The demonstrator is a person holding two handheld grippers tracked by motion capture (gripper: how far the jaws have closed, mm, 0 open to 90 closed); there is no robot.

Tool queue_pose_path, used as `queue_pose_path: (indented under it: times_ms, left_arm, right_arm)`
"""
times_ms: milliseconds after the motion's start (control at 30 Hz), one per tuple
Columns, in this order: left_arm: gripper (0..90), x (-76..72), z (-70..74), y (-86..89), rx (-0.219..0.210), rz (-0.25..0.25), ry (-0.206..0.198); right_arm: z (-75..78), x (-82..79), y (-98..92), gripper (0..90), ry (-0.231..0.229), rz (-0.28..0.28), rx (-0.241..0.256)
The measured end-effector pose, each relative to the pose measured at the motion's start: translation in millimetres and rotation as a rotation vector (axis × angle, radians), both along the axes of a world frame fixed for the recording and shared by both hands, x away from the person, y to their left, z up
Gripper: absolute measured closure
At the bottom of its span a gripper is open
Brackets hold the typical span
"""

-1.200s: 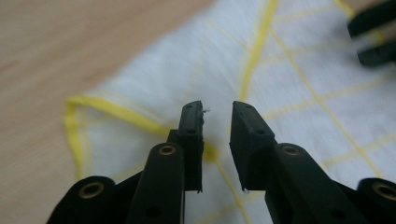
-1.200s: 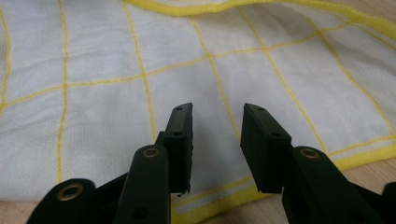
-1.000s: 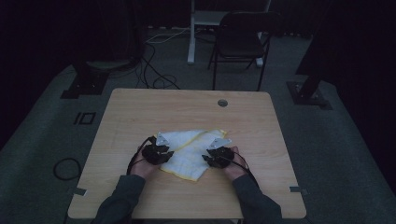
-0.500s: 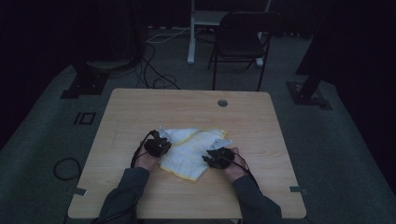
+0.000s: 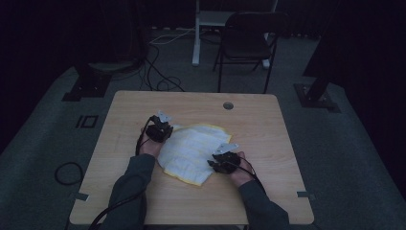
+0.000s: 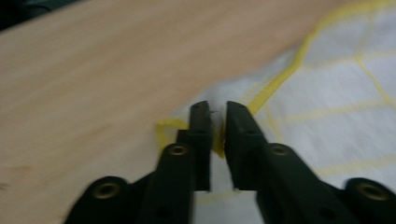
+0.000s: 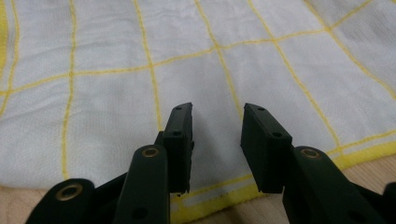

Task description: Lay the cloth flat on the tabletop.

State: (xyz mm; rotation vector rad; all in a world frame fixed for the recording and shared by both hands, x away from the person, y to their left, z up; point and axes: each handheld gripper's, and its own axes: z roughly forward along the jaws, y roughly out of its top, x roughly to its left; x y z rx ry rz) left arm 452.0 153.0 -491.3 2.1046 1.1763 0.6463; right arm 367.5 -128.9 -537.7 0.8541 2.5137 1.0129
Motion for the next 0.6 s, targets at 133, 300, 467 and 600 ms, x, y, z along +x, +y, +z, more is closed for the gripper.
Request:
queue_pose_path:
  times_ms: [133,300,467,600]
  left_arm:
    - [68.9,5.5,4.7,10.3,-0.041,0.062,-0.026]
    - [67.9,1.6,4.0,17.5,-0.026,0.053,-0.015]
    - [67.4,-5.8,0.1,21.8,-0.028,0.047,-0.005]
    - [67.3,-18.4,-2.2,25.0,-0.029,0.031,0.000]
  right_arm:
    - [0.0,-0.5,0.0,63.9,-0.008,0.005,-0.005]
    - [0.6,-1.8,-0.1,63.5,-0.014,0.008,-0.011]
    - [3.5,-7.0,0.9,62.9,-0.017,0.018,-0.004]
    - [9.1,-20.1,6.8,61.3,-0.029,0.046,0.023]
